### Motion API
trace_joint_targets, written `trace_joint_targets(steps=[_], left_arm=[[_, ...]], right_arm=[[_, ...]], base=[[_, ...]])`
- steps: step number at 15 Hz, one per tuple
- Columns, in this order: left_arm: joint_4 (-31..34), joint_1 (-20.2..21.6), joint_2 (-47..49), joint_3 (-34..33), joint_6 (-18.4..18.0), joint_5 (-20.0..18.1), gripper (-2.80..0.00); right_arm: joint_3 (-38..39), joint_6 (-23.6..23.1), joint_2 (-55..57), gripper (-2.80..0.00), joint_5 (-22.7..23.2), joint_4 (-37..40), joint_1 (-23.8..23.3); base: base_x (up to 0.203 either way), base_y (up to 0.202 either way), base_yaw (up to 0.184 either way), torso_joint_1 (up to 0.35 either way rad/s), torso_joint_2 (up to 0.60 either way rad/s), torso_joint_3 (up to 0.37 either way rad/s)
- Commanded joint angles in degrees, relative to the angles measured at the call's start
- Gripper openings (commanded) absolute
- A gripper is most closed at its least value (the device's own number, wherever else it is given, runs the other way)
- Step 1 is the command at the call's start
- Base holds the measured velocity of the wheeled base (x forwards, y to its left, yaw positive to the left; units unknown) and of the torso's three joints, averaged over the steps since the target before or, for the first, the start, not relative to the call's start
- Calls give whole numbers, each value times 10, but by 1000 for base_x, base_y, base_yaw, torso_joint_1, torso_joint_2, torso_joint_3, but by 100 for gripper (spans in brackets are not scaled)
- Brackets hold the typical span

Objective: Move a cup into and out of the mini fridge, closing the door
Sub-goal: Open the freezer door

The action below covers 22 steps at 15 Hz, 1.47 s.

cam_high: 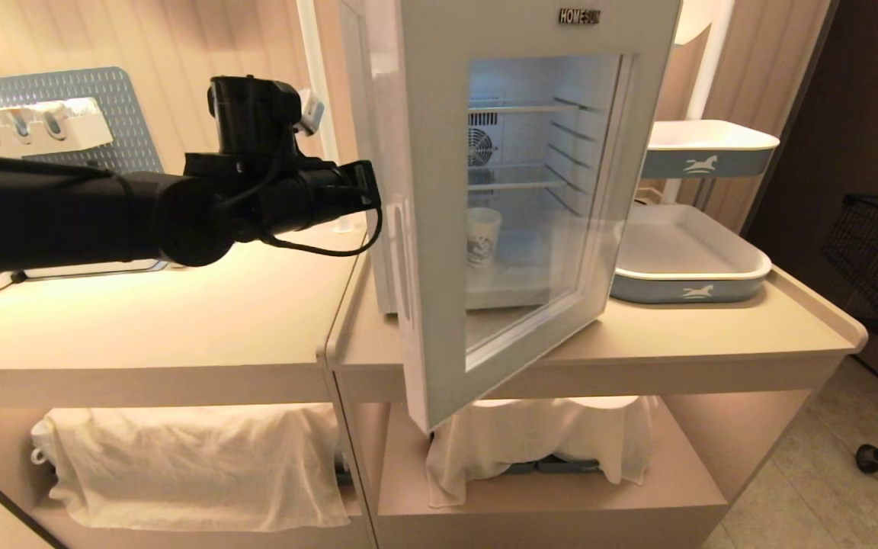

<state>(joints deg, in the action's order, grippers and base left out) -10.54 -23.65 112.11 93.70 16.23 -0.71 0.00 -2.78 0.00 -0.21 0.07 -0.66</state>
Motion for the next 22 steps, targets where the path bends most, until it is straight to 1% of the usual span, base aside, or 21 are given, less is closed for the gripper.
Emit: trace_joint_targets(steps=[1,6,8,10,12,15,19,22], left_arm=[[0,-18,-34,-12,10,2,-280],[-1,-71,-72,-36,32,6,-280],[-1,-99,-83,-39,44,10,-280],[4,-131,-88,-41,48,39,-280],[3,-154,-86,-40,49,58,-280],[2,-184,-85,-38,49,65,-280],[-1,-238,-79,-27,50,93,-280],[-2,-274,-72,-17,56,102,-280]], right_arm=[[11,0,1,-280,0,0,0],[11,0,1,-280,0,0,0],[11,0,1,-280,0,0,0],[11,0,1,-280,0,0,0],[11,0,1,-280,0,0,0],[11,0,1,-280,0,0,0],[11,0,1,-280,0,0,0],[11,0,1,-280,0,0,0]], base=[[0,0,0,0,0,0],[0,0,0,0,0,0],[0,0,0,0,0,0],[0,0,0,0,0,0],[0,0,0,0,0,0],[0,0,0,0,0,0],[0,0,0,0,0,0],[0,0,0,0,0,0]])
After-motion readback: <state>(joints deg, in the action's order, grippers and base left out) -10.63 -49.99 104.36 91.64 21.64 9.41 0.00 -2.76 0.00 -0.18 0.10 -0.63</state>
